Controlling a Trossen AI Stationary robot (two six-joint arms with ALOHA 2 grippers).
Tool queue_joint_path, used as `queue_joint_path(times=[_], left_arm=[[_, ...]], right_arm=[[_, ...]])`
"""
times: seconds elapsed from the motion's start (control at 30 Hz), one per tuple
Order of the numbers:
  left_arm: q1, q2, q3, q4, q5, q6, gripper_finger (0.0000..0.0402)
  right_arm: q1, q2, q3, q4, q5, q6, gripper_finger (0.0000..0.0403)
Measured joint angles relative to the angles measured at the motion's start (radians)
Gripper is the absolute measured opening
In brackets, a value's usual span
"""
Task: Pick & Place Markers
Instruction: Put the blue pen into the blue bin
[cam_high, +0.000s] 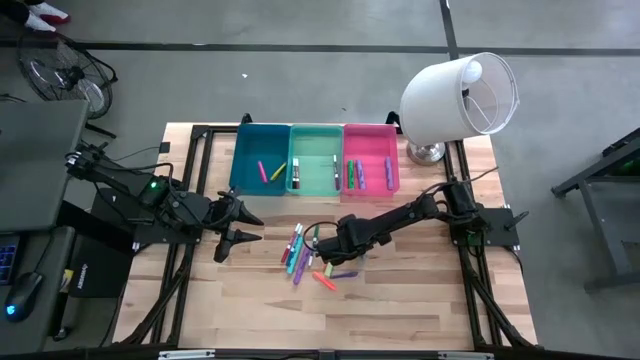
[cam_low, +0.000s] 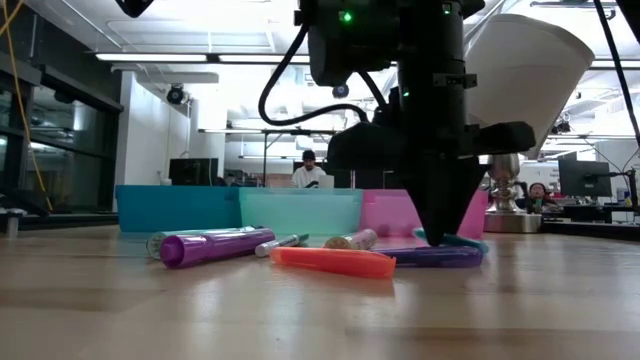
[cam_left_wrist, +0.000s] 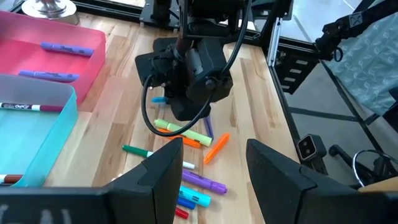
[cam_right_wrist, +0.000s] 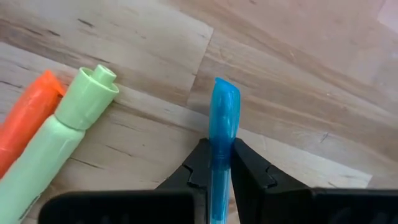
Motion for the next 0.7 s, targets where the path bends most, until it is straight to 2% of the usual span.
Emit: queue_joint_path(times=[0.7], left_arm=[[0.000,0.104,0.000,0.010,-0.016,-0.023,0.0175]], right_arm=[[0.014,-0.002,0.001,-0.031,0.021,-0.032,0.0029]])
